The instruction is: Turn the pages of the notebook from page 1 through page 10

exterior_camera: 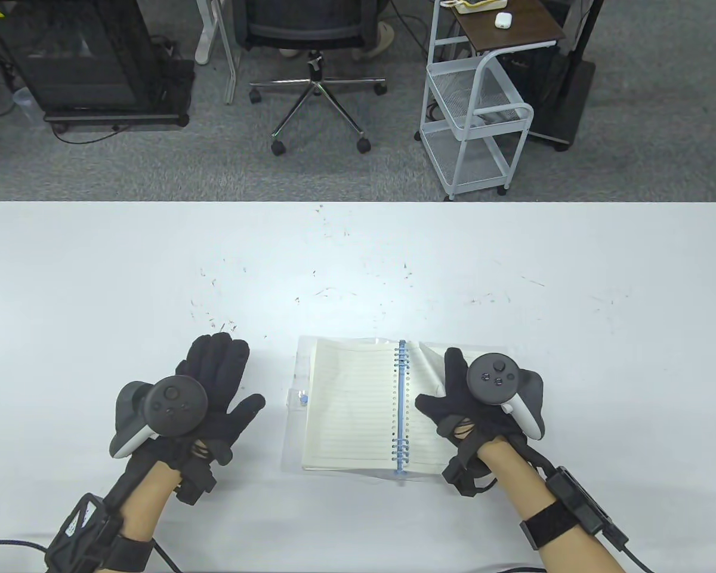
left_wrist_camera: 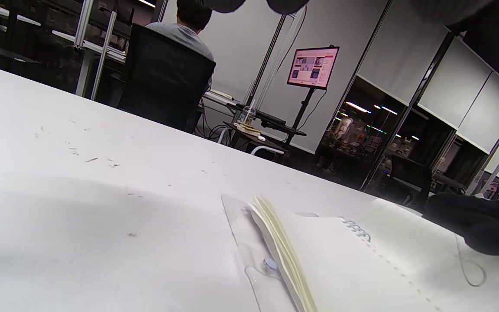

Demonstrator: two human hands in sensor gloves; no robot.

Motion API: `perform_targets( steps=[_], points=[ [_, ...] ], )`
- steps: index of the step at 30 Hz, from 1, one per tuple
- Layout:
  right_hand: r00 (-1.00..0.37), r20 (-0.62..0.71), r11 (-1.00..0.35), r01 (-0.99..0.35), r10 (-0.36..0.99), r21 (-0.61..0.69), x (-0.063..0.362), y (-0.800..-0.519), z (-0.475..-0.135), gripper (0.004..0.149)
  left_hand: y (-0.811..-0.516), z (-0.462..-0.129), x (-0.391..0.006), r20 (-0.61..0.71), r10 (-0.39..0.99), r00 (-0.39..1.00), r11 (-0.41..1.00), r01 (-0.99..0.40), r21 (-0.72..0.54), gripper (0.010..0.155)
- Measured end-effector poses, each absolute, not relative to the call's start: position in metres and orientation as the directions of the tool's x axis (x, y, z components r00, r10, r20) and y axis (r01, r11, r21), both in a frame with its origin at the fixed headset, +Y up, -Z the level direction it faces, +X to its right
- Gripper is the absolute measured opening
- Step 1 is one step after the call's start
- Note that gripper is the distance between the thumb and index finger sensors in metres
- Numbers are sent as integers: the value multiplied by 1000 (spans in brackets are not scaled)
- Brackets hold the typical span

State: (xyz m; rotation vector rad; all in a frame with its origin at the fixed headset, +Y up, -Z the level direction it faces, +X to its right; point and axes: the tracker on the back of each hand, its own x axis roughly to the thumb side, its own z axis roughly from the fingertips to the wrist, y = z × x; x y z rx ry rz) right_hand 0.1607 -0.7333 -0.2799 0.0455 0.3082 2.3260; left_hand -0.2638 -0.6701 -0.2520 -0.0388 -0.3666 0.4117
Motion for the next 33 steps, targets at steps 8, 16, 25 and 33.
perform_targets(
  steps=[8,16,25,33],
  points=[
    [-497,-209,-495,-866,842,69,197,-719,-278,94,-670,-252,-265,343,399,850,916,-387,-106,86],
    [-292,-338,-309,-951,895,4,207,-725,-272,89,-669,-251,-265,343,400,850,916,-388,-105,86],
    [-248,-312,-231,-969,917,91,192,-724,-273,58,-669,-251,-265,342,400,850,916,-387,-107,86],
    [-242,-254,-210,-967,937,148,161,-717,-286,52,-666,-251,-266,346,402,848,914,-394,-96,86]
  ],
)
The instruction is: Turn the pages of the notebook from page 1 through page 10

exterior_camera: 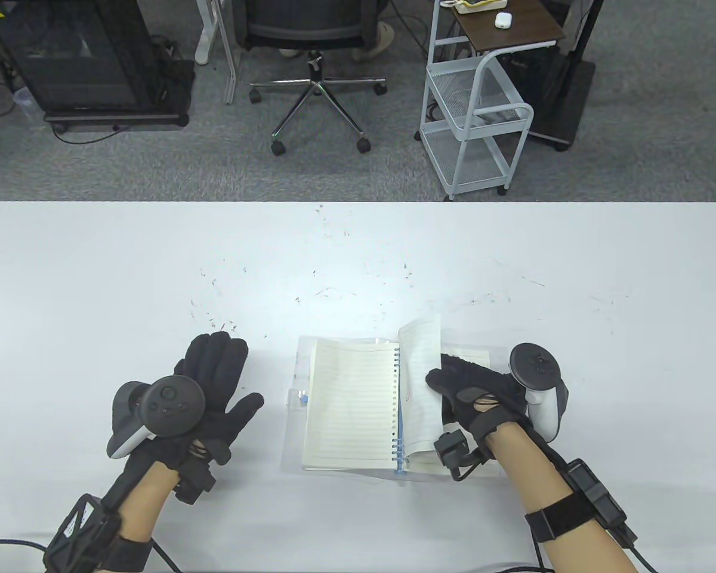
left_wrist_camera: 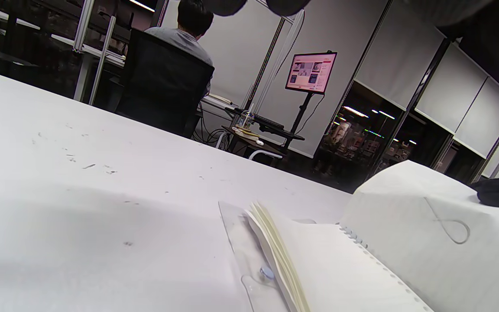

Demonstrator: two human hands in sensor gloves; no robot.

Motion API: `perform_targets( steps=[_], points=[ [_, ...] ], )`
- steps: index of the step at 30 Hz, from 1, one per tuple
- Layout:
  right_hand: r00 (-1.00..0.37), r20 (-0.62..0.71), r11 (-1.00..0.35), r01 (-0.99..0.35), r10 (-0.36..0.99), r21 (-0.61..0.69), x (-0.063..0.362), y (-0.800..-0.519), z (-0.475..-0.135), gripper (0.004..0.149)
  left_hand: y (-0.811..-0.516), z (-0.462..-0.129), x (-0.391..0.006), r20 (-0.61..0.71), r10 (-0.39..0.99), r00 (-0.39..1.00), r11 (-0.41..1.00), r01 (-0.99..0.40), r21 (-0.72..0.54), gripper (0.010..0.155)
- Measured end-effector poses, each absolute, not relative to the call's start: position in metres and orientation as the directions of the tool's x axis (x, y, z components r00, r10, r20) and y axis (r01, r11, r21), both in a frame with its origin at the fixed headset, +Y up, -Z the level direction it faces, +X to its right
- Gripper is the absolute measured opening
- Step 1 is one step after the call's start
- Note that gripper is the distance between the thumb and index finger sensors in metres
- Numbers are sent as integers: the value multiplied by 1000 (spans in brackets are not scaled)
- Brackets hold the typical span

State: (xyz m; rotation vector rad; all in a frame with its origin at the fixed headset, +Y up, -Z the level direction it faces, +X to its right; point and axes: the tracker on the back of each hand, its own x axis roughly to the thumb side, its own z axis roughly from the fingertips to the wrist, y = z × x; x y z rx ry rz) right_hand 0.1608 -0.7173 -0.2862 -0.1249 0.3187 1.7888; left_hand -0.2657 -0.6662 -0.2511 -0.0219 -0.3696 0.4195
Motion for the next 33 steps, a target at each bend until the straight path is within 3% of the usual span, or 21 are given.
perform_targets(
  steps=[10,22,33],
  points=[
    [-368,-204,-308,-911,907,273,98,-717,-306,52,-664,-250,-266,360,403,841,912,-401,-85,86],
    [-650,-90,-578,-723,754,377,33,-746,-319,58,-663,-250,-267,369,402,838,912,-403,-78,86],
    [-681,-47,-584,-659,730,474,17,-757,-317,64,-664,-250,-267,365,402,840,912,-401,-83,86]
  ],
)
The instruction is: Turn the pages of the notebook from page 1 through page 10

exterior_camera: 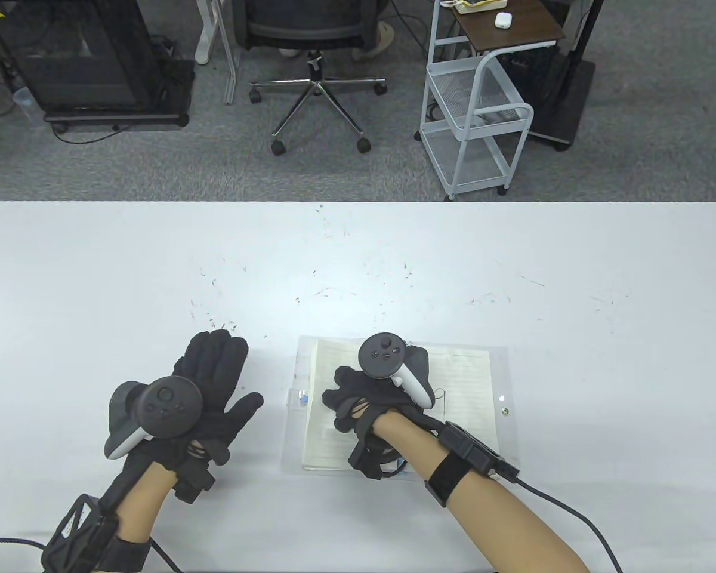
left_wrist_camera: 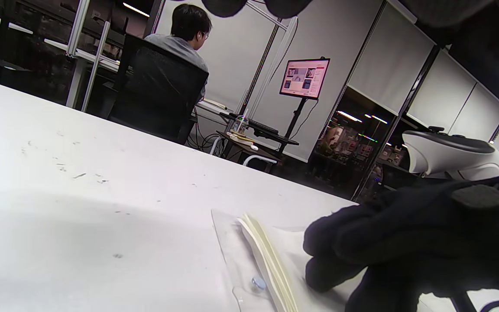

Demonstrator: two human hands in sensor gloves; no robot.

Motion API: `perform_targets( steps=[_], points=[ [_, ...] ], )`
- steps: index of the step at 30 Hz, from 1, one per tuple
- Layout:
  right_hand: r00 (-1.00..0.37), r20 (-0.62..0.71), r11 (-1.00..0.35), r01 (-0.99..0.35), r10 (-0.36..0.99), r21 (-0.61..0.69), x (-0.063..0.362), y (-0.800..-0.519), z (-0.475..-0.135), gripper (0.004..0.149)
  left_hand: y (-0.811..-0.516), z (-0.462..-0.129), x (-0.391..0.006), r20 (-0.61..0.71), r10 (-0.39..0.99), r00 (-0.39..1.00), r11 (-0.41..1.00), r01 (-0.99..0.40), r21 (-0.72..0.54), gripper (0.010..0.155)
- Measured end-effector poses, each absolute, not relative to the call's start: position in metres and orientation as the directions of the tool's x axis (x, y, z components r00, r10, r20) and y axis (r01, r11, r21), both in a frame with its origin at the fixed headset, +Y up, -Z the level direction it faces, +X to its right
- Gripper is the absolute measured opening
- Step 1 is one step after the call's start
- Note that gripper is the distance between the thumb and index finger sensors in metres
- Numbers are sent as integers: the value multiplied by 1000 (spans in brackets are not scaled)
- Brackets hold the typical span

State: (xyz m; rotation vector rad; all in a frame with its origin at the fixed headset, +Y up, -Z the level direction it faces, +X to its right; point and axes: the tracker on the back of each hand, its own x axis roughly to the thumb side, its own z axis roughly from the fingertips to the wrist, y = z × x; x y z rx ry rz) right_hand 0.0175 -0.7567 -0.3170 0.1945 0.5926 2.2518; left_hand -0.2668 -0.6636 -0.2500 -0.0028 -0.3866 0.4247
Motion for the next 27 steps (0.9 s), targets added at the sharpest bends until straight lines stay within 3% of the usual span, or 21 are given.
perform_targets(
  steps=[5,11,17,19,23,27],
  points=[
    [-623,-19,-560,-716,782,416,41,-744,-309,68,-663,-250,-267,364,403,840,912,-403,-79,86],
    [-635,56,-628,-742,771,236,103,-726,-291,68,-663,-250,-267,360,402,842,913,-399,-84,86],
    [-798,109,-805,-582,592,111,165,-729,-288,76,-667,-251,-266,354,409,841,911,-400,-102,86],
    [-861,102,-866,-486,498,122,181,-737,-288,81,-670,-253,-268,342,410,845,911,-396,-115,86],
    [-891,56,-881,-433,450,193,195,-754,-289,87,-673,-254,-269,328,415,849,910,-397,-123,86],
    [-942,47,-890,-298,334,345,197,-768,-292,99,-673,-254,-267,326,414,850,910,-396,-124,86]
  ],
)
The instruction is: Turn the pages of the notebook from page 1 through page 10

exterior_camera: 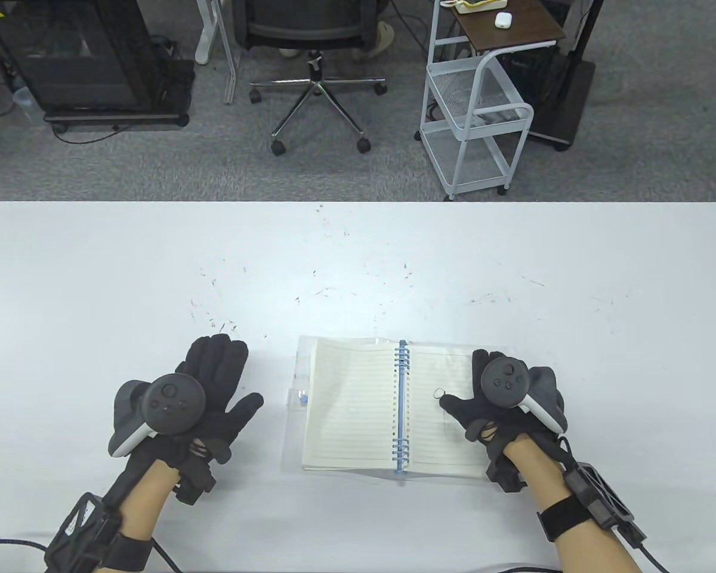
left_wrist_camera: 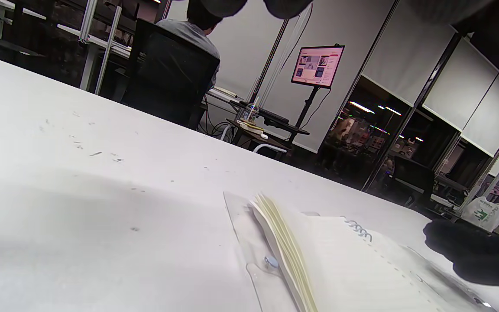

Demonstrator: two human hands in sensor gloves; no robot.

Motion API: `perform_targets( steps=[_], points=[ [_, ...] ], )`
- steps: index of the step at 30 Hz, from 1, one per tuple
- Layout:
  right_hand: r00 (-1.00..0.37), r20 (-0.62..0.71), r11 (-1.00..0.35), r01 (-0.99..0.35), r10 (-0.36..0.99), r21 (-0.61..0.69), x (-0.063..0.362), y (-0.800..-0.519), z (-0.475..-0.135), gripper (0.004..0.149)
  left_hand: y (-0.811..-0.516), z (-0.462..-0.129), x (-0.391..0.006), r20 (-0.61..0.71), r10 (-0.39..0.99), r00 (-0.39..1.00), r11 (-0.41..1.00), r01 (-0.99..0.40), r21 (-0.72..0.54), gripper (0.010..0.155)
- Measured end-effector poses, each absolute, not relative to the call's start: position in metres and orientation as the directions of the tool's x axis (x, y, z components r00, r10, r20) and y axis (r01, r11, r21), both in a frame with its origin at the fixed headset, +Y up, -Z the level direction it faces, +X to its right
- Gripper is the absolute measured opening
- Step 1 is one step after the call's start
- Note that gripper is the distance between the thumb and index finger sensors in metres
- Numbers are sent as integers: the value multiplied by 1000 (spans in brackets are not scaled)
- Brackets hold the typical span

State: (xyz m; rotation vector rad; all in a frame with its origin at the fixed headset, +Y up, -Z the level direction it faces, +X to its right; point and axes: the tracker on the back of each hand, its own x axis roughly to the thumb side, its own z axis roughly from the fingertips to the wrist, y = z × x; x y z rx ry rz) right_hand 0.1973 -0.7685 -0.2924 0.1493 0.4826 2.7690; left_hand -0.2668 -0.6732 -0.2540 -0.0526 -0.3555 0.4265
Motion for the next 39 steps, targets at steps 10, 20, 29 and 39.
perform_targets(
  steps=[10,20,29,39],
  points=[
    [-974,80,-862,-149,213,485,187,-788,-291,110,-675,-254,-265,322,409,854,913,-385,-137,86],
    [-984,121,-882,-60,131,467,170,-785,-282,96,-673,-253,-264,333,410,849,912,-391,-126,86],
    [-903,89,-858,-364,421,362,171,-775,-281,96,-673,-253,-266,329,412,850,911,-394,-123,86],
    [-705,22,-687,-684,709,245,183,-745,-280,98,-672,-253,-266,331,411,849,911,-392,-127,86]
  ],
)
